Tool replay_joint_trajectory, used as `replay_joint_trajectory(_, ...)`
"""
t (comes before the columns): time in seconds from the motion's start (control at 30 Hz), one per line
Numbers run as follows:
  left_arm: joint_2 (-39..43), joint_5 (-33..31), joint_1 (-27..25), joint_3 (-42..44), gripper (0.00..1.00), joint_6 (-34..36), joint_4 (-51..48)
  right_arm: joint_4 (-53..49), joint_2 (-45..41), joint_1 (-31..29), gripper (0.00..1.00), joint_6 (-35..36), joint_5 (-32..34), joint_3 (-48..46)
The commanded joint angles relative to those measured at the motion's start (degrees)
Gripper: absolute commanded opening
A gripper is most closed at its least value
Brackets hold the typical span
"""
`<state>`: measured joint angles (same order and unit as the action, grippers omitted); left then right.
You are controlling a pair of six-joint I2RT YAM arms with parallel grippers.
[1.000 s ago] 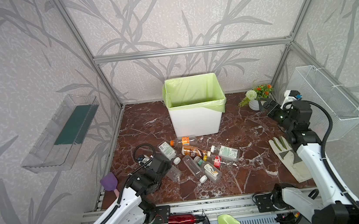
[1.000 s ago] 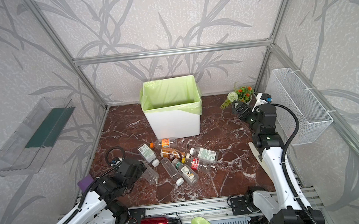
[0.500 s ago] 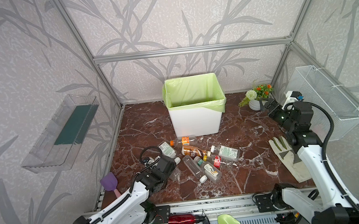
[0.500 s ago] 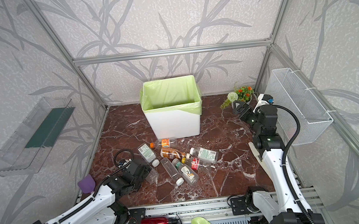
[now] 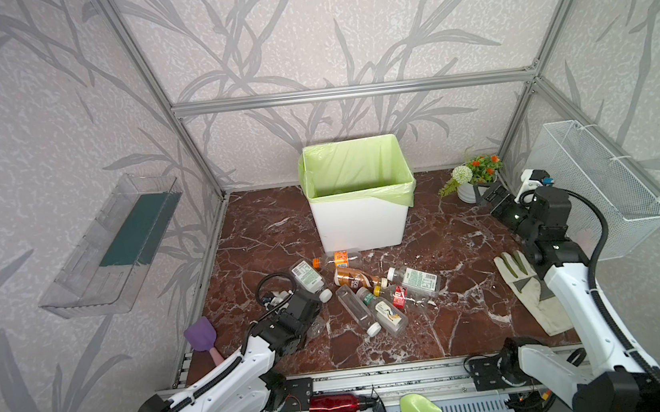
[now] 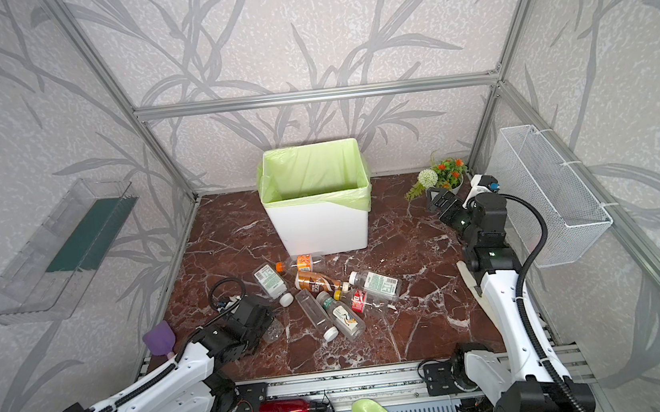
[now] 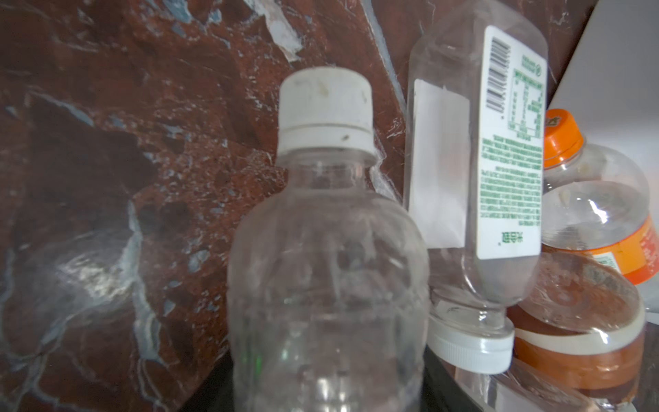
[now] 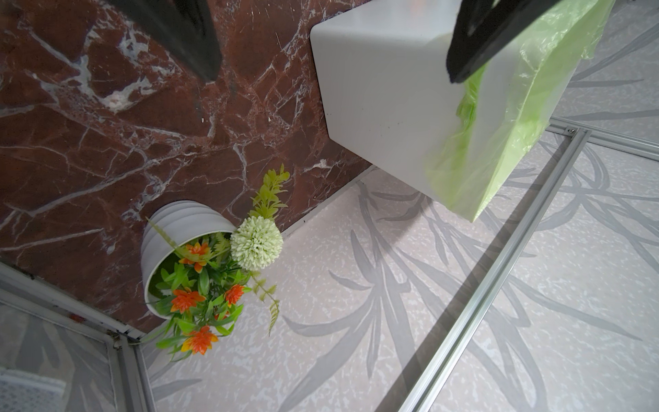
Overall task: Throw the plastic bottles in the bin
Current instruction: 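Lift the white-capped clear bottle with the left gripper and drop it into the bin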
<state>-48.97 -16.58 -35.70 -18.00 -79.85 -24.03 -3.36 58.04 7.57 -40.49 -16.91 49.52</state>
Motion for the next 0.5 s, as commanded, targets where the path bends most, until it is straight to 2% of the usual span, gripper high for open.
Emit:
replay_joint_trajectory(0.0,4.0,-3.6,0.2,-2.4,0.5,3.2,-6.5,0.5,0.6,0.2,0.99,0.6,-1.6,0.0)
replay_joint_trajectory(0.17,6.2,-12.8,0.2,-15.3,0.48,15.5,-17.2,1.0,1.4,0.2,0.99,1.5,-2.5,-0.9)
replay_joint_trajectory(0.3,5.6,-20.2,2.0,-28.2,0.51,34.1,-16.0,2.2,1.6,0.2,0.99,1.1,-2.1,-3.2)
replay_joint_trajectory(0.37,3.9,-19.1,6.3,-35.6,0.51,44.2,-12.9,2.9,1.5,0.3,0.99,0.9,-2.1,-4.2)
replay_joint_trajectory(0.47,0.2,-12.1,14.5,-46.1,0.52,54.3,-6.1,3.5,1.3,0.8,0.99,0.6,-2.6,-5.1)
